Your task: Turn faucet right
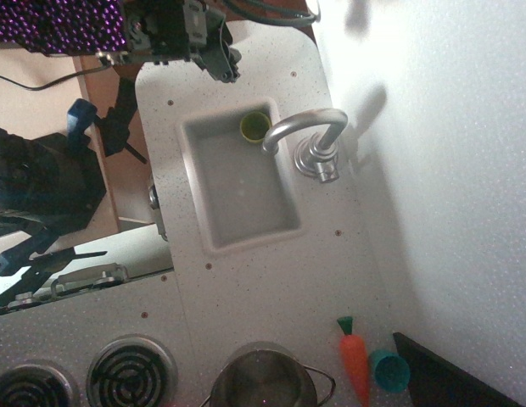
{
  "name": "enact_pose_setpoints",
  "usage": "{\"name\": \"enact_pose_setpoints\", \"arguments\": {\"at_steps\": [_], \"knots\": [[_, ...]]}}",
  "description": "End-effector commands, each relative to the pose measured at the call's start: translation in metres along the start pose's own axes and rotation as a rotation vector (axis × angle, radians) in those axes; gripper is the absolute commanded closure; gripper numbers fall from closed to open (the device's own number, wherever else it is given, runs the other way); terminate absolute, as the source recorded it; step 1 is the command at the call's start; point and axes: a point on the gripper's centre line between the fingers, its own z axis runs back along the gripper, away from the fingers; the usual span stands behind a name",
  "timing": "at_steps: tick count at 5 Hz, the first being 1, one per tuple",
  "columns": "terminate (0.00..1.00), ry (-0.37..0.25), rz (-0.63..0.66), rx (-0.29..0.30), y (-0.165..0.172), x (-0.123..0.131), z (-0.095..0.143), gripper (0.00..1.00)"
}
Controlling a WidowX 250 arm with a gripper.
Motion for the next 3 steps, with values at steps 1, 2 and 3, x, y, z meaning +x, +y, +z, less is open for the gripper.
{"name": "enact_pose_setpoints", "arguments": {"at_steps": [1,2,3], "knots": [[0.00,0.000,0.000,0.000,0.000,0.000,0.000,0.00],[0.00,0.042,-0.021,0.001,-0.007,-0.009,-0.029,0.00],[0.00,0.055,-0.055,-0.017,-0.022,-0.016,-0.044,0.00]]}}
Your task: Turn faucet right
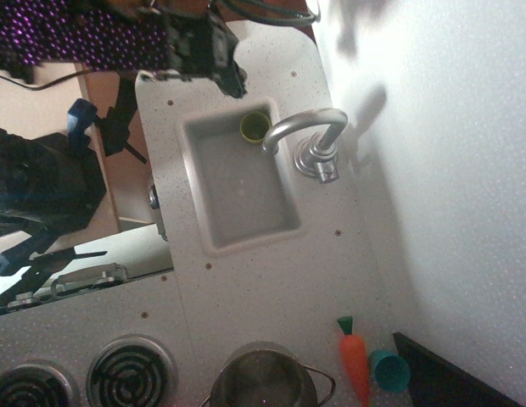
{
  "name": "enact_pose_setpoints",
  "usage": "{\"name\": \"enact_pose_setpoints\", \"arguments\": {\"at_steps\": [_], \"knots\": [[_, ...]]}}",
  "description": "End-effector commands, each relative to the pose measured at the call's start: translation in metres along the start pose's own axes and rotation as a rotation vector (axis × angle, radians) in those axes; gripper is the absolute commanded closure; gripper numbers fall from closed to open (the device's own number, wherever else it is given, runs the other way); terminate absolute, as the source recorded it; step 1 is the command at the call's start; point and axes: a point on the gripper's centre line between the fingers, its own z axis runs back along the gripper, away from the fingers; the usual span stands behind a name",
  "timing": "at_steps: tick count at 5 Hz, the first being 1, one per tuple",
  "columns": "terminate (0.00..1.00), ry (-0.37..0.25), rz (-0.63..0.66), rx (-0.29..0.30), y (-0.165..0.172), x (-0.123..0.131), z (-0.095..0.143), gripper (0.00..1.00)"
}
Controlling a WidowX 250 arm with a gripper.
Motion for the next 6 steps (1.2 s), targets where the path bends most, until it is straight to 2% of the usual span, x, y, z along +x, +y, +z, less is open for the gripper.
{"name": "enact_pose_setpoints", "arguments": {"at_steps": [1,2,3,4,5,6], "knots": [[0.00,-0.080,-0.022,-0.075,-0.018,0.002,-0.014,0.00],[0.00,-0.227,-0.006,-0.213,-0.023,0.001,-0.009,0.00],[0.00,-0.382,0.012,-0.390,-0.033,0.004,0.002,0.00],[0.00,-0.464,0.117,-0.666,-0.042,0.019,0.012,0.00],[0.00,-0.480,0.119,-0.724,-0.063,0.034,0.025,0.00],[0.00,-0.468,0.114,-0.762,-0.076,0.044,0.029,0.00]]}}
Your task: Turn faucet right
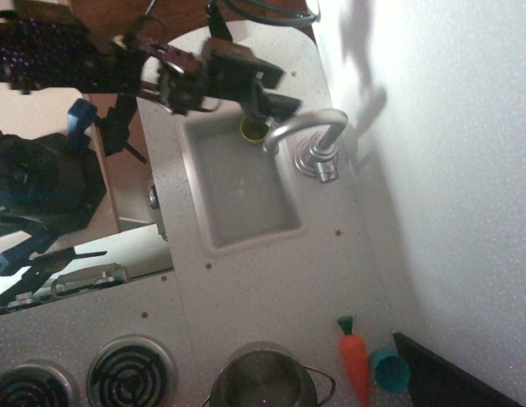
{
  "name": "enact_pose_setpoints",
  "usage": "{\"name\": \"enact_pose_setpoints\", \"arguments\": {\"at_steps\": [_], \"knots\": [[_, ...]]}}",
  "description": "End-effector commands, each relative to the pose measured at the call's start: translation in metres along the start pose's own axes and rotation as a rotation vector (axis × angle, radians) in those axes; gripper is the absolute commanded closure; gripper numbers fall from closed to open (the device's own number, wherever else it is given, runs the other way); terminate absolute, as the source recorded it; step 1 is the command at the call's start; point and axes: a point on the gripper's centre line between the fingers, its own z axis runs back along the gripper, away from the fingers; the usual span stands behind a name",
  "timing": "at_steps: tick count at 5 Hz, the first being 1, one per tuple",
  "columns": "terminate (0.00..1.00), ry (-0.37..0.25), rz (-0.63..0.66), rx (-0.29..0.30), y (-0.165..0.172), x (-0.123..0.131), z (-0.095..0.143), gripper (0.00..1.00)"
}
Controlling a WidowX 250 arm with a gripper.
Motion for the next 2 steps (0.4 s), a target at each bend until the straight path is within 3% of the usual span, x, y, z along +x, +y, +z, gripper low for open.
{"name": "enact_pose_setpoints", "arguments": {"at_steps": [1,2], "knots": [[0.00,0.099,-0.012,-0.091,-0.026,0.017,-0.016,0.00],[0.00,0.270,-0.113,-0.128,-0.046,0.012,-0.026,0.00]]}}
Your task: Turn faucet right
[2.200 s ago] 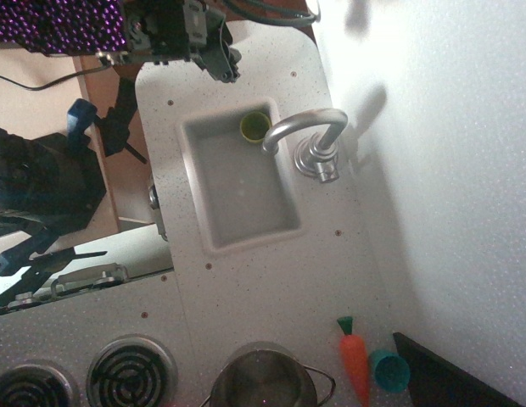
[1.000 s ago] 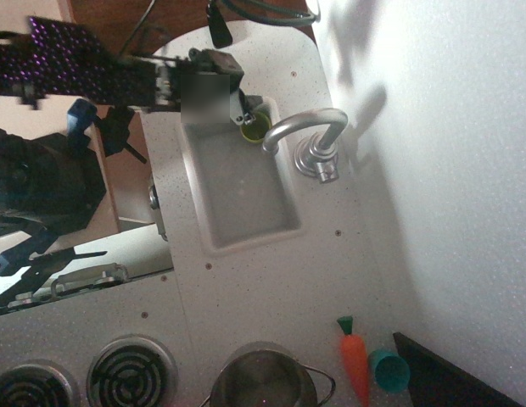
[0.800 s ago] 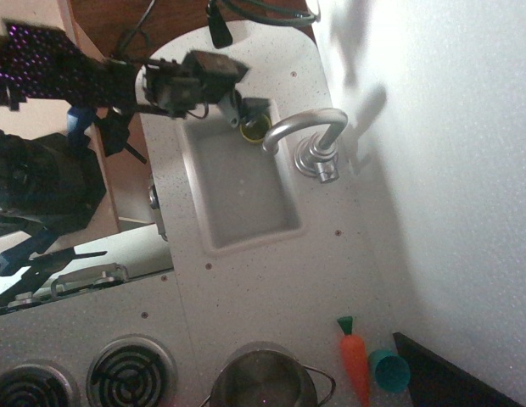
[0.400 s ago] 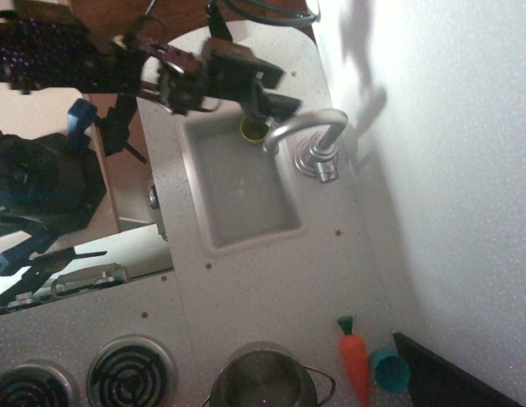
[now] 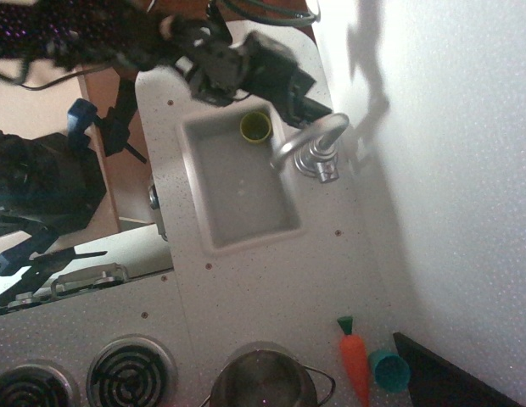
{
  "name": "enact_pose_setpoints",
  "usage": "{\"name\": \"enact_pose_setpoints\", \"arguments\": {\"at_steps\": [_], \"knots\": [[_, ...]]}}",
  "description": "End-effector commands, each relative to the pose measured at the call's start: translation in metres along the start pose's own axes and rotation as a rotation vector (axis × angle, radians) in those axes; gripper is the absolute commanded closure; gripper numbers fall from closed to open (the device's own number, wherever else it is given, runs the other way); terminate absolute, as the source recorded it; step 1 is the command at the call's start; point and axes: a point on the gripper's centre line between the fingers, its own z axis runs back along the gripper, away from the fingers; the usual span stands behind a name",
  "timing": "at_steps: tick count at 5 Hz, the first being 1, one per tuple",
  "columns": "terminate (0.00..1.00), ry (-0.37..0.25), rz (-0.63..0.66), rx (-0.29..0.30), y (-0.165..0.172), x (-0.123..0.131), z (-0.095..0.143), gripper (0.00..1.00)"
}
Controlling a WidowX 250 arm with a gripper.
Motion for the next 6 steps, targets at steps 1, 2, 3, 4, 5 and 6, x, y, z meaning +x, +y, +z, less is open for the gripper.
{"name": "enact_pose_setpoints", "arguments": {"at_steps": [1,2,3,4,5,6], "knots": [[0.00,0.063,-0.088,-0.057,-0.037,0.013,0.001,0.00],[0.00,0.020,-0.074,-0.071,-0.046,0.021,0.008,0.00],[0.00,0.035,-0.056,-0.076,-0.053,0.019,0.007,0.00],[0.00,0.061,-0.031,-0.123,-0.075,0.024,0.016,0.00],[0.00,0.143,0.085,-0.364,-0.099,0.028,0.007,0.00],[0.00,0.191,0.254,-0.497,-0.134,0.038,-0.011,0.00]]}}
